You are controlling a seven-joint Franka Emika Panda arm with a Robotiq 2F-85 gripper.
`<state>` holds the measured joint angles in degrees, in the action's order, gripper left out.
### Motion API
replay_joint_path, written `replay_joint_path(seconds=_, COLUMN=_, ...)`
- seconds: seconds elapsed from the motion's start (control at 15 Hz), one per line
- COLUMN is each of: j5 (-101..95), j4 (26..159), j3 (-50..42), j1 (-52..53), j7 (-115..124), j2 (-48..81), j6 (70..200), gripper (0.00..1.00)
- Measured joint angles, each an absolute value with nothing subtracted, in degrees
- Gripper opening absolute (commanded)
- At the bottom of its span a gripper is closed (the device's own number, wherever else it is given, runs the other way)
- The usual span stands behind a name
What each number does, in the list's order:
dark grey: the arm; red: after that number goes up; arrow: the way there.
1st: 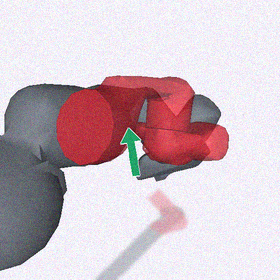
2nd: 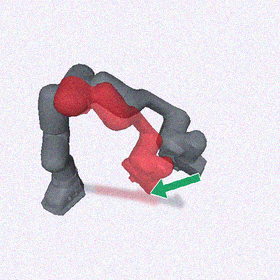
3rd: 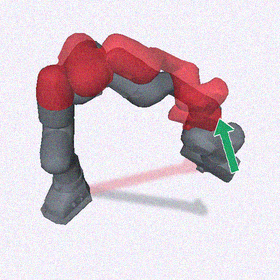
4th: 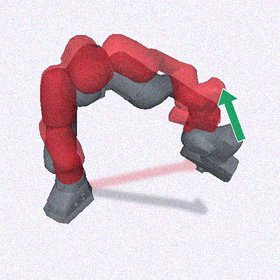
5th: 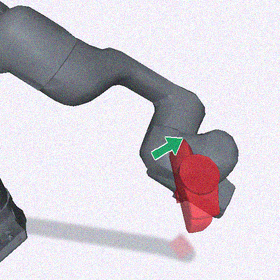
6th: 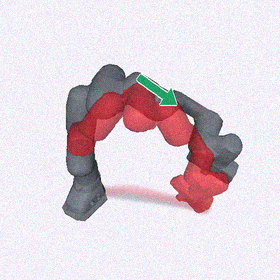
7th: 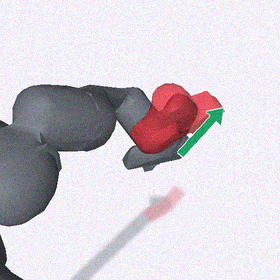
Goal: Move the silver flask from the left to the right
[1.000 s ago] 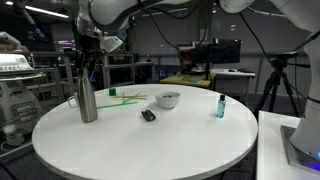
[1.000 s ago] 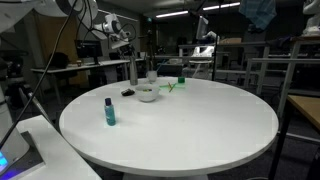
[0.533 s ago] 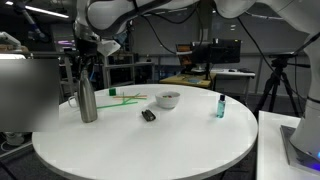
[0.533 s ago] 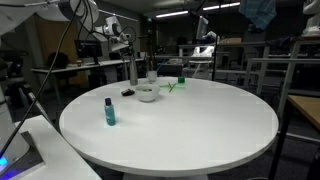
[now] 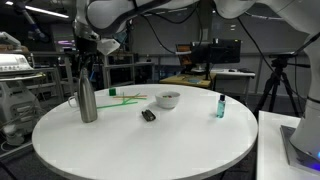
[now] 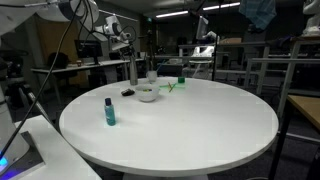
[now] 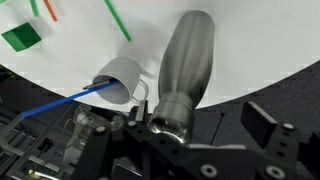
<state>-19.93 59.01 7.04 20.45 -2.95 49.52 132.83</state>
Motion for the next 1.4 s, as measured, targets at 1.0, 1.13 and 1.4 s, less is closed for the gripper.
replay_joint_path(seconds=1.0, j5=-20.98, j4=57.93, j3=6.44, j1=21.05, j7=-2.69, j2=49.61, j6=132.83, gripper=1.0)
replay_joint_path(seconds=1.13, j5=-20.98, j4=58.01, j3=6.44, j1=21.05, j7=-2.69, j2=49.91, j6=132.84, gripper=1.0)
replay_joint_path(seconds=1.4, j5=-21.01, j4=58.09, j3=6.44, j1=21.05, j7=-2.74, j2=50.72, j6=132.87, gripper=1.0)
